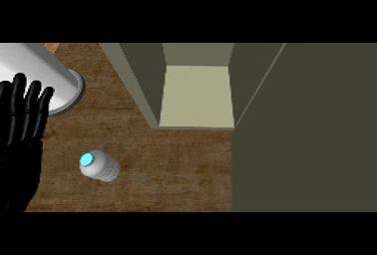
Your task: Pick up the bottled water, place it into the cabinet and close the cabinet
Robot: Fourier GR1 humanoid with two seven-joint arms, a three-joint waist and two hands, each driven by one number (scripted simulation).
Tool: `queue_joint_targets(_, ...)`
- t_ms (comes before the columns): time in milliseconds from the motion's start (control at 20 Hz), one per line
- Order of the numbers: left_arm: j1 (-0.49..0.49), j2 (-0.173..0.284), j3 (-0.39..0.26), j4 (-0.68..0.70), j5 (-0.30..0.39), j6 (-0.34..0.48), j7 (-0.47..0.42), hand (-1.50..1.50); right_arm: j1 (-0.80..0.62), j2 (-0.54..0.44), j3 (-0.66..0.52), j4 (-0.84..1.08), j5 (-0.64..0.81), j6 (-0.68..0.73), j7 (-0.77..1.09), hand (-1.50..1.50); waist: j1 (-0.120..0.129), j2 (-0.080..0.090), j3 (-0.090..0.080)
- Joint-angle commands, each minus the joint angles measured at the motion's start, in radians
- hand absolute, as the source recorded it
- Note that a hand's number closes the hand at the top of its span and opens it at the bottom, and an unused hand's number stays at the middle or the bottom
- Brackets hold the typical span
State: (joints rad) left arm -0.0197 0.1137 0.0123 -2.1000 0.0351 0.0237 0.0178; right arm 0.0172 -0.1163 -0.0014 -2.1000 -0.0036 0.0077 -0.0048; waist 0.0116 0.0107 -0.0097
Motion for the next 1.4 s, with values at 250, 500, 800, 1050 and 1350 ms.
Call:
queue_joint_targets(250, 0.104, -0.04, -0.241, -0.132, -0.178, -0.015, 0.022, -1.5, 0.124, 0.014, 0.067, -0.208, 0.078, -0.003, 0.038, -1.5, -0.015, -0.015, 0.01)
queue_joint_targets(500, 0.273, -0.112, -0.178, -0.052, 0.104, 0.095, 0.223, -1.5, 0.269, 0.114, 0.161, -0.148, -0.221, -0.005, 0.193, -1.5, -0.011, -0.018, 0.01)
queue_joint_targets(800, 0.476, -0.097, -0.256, -0.165, 0.08, 0.07, 0.178, -1.5, 0.394, 0.116, 0.18, -0.211, -0.243, 0.043, 0.145, -1.5, -0.011, -0.014, 0.01)
queue_joint_targets(1050, 0.518, -0.063, -0.197, -0.192, 0.134, 0.043, 0.156, -1.5, 0.455, 0.112, 0.196, -0.214, -0.244, 0.077, 0.096, -1.5, -0.011, -0.014, 0.01)
queue_joint_targets(1350, 0.594, -0.045, -0.224, -0.282, 0.123, 0.03, 0.168, -1.5, 0.452, 0.102, 0.202, -0.17, -0.222, 0.083, 0.064, -1.5, -0.009, -0.013, 0.01)
